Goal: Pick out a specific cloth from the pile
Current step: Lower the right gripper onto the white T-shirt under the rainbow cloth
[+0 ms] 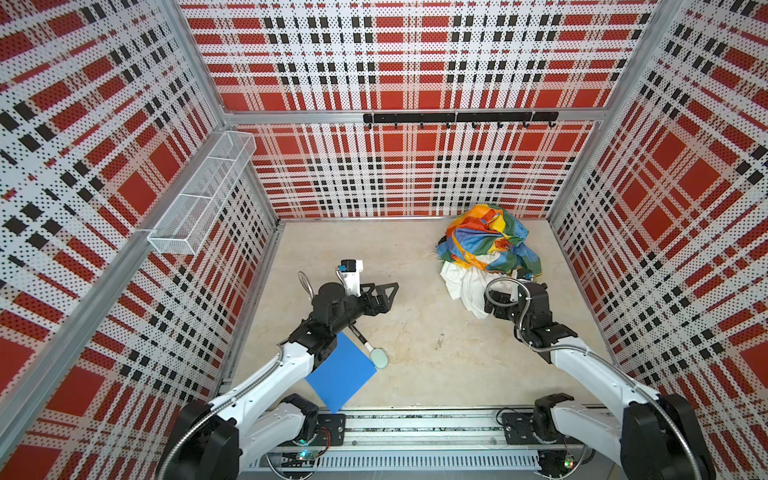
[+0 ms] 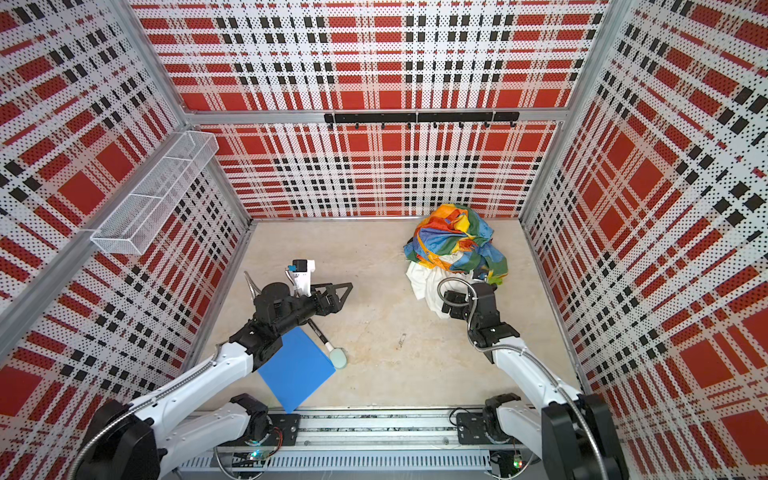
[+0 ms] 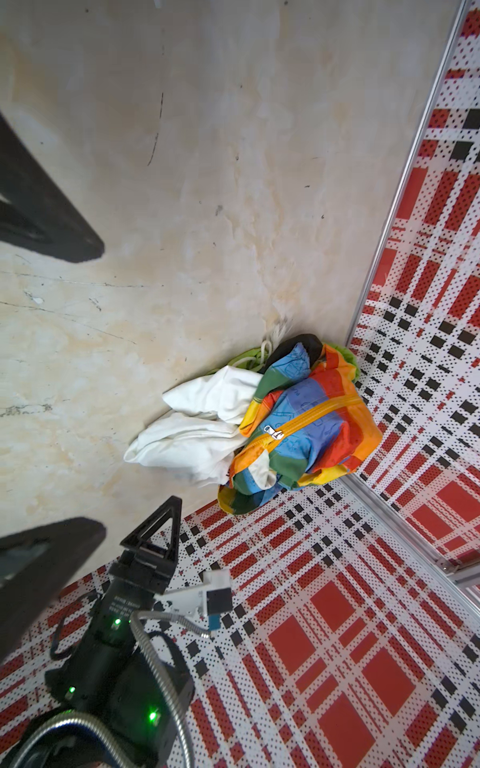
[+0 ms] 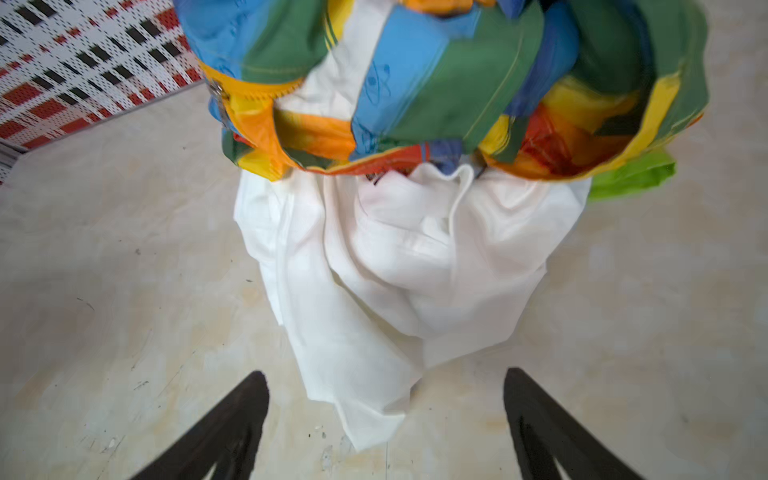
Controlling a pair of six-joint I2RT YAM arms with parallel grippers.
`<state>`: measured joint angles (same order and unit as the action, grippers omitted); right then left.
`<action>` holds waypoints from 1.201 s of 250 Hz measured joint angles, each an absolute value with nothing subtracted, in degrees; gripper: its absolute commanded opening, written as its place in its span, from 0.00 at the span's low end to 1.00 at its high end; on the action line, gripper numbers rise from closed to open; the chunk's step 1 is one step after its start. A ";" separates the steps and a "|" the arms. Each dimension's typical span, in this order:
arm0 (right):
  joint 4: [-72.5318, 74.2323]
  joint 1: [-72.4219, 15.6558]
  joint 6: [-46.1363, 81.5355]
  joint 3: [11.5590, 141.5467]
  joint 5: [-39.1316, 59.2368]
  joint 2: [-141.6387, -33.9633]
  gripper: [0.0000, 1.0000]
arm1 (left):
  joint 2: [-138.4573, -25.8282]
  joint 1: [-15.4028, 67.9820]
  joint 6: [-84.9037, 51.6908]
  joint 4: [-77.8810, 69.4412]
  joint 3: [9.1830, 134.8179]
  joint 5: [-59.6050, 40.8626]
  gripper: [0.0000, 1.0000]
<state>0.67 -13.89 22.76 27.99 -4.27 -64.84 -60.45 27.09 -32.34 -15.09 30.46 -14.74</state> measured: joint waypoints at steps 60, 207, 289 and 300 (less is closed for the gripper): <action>5.50 -15.16 23.90 28.69 -1.96 -75.99 0.95 | -62.85 29.06 -32.18 -15.38 30.46 -14.55 0.99; 7.68 -17.74 26.44 32.16 -4.80 -83.96 0.00 | -65.63 29.36 -31.48 -16.51 30.48 -14.55 0.99; 0.03 -19.29 24.73 32.14 -7.38 -70.65 0.00 | -66.94 29.78 -31.40 -17.63 30.48 -14.57 0.99; -1.02 -19.62 24.18 32.25 -7.53 -69.21 0.00 | -67.05 29.98 -31.38 -17.69 30.48 -14.57 0.99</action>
<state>-1.02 -19.62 24.18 32.25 -7.53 -69.21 -67.05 29.98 -31.38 -17.69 30.48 -14.57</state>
